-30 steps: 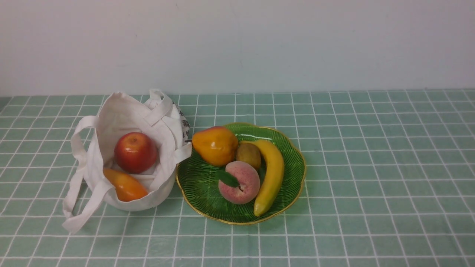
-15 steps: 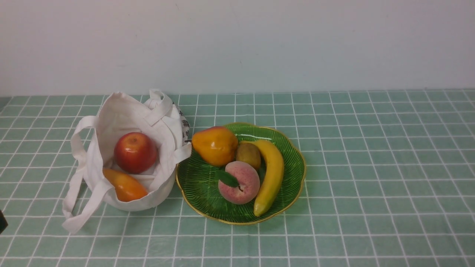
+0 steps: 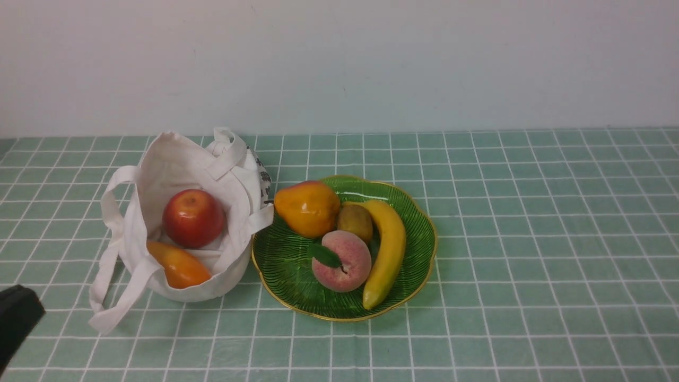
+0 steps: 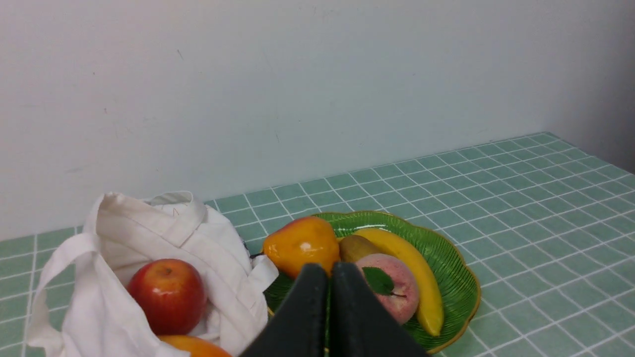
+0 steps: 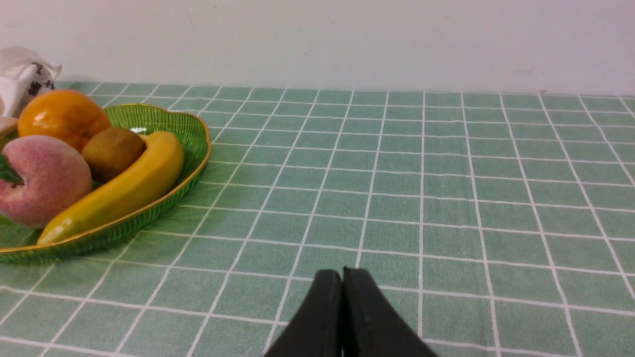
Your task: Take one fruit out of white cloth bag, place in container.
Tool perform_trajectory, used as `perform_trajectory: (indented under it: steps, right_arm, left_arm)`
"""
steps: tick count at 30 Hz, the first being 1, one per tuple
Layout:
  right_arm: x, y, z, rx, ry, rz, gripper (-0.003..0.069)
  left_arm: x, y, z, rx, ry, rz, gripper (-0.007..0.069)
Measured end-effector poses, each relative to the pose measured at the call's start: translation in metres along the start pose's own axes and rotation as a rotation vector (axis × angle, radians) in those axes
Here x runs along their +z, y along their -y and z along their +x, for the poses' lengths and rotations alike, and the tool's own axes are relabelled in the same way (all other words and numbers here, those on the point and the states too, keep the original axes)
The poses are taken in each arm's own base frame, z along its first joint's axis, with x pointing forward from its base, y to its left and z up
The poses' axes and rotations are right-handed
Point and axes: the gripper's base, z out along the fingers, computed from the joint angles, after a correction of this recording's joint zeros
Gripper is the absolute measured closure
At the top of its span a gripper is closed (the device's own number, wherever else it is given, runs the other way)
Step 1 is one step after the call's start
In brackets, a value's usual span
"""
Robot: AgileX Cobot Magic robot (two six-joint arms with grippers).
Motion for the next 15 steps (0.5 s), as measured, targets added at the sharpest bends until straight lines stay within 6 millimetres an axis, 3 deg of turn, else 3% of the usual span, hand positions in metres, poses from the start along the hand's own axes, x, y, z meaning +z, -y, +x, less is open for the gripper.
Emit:
perform_trajectory:
  steps: [2, 7, 11, 15]
  right_arm:
    - [0.000, 0.000, 0.000, 0.000, 0.000, 0.000, 0.0674]
    - [0.000, 0.000, 0.000, 0.000, 0.000, 0.000, 0.0674]
    - [0.000, 0.000, 0.000, 0.000, 0.000, 0.000, 0.0674]
    - [0.000, 0.000, 0.000, 0.000, 0.000, 0.000, 0.0674]
  left_arm:
    - [0.005, -0.002, 0.012, 0.018, -0.007, -0.028, 0.0632]
    - [0.020, -0.015, 0.071, 0.076, -0.102, -0.190, 0.0632]
    - [0.018, -0.021, 0.097, 0.053, -0.120, -0.279, 0.0632]
    - [0.015, -0.023, 0.108, 0.014, -0.105, -0.321, 0.0632]
